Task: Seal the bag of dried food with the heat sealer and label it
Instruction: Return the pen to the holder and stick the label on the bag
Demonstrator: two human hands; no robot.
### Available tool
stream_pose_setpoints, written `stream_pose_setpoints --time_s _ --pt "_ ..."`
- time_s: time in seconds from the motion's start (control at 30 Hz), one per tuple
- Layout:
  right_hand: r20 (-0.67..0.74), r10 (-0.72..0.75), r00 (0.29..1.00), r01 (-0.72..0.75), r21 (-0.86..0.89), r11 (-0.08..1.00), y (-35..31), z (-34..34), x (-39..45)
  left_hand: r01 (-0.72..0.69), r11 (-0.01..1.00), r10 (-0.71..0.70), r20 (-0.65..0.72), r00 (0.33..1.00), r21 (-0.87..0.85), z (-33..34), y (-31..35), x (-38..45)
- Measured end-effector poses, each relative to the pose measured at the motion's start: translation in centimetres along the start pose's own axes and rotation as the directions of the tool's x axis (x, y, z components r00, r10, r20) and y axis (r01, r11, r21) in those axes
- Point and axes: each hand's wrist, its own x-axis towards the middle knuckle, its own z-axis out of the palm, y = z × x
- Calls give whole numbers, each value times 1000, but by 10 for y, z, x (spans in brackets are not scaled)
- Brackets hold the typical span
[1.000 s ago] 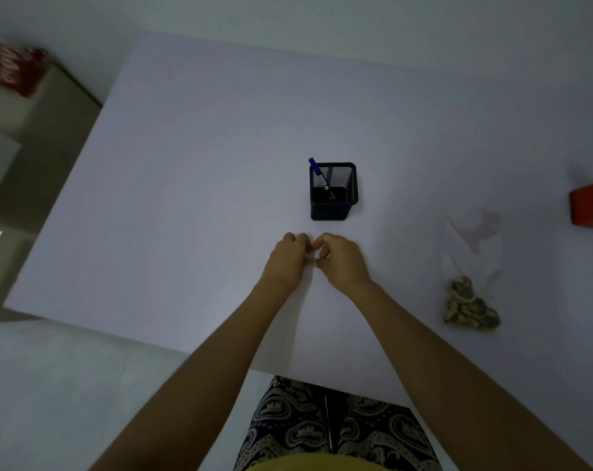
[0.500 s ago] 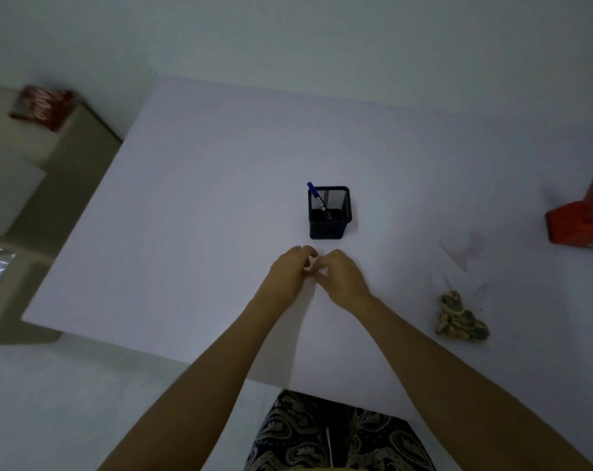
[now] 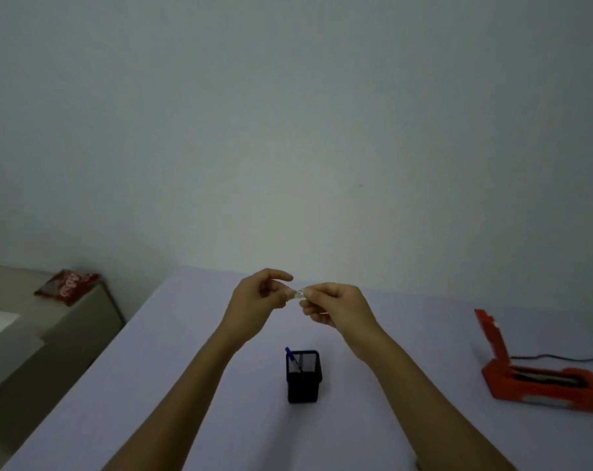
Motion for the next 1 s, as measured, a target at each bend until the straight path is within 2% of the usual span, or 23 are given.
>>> stream_pose_setpoints --time_s 0.03,0.1,0.13,0.2,0.27,0.47,0.67,0.8,1.0 --pt "-35 2 999 -1 30 1000 -8 -2 0 -57 992 67 -92 993 109 3 6 4" --pt "-101 -2 995 8 63 998 -20 -7 0 -162 945 239 -265 934 284 13 19 4" --pt "-120 -6 993 15 78 997 -25 -10 -1 -216 914 323 -293 900 345 19 25 2" --pt "-134 -4 991 21 125 992 -35 -13 -2 -308 851 435 -242 867 425 31 34 -1" --pt "-128 15 992 9 185 983 -43 -17 -4 -354 829 468 -189 863 433 42 37 -4" --pt "-62 68 996 -51 238 970 -46 -27 -7 -306 884 418 -303 856 353 57 50 -11" --pt "-55 74 996 -58 250 967 -43 -31 -8 -273 899 381 -302 874 344 65 52 -14" --pt "-44 41 998 -34 164 986 -41 -34 -6 -209 915 327 -329 886 346 67 51 -13" --pt "-31 -107 994 104 -82 991 -35 -36 -3 -129 947 231 -344 910 294 71 51 -10"
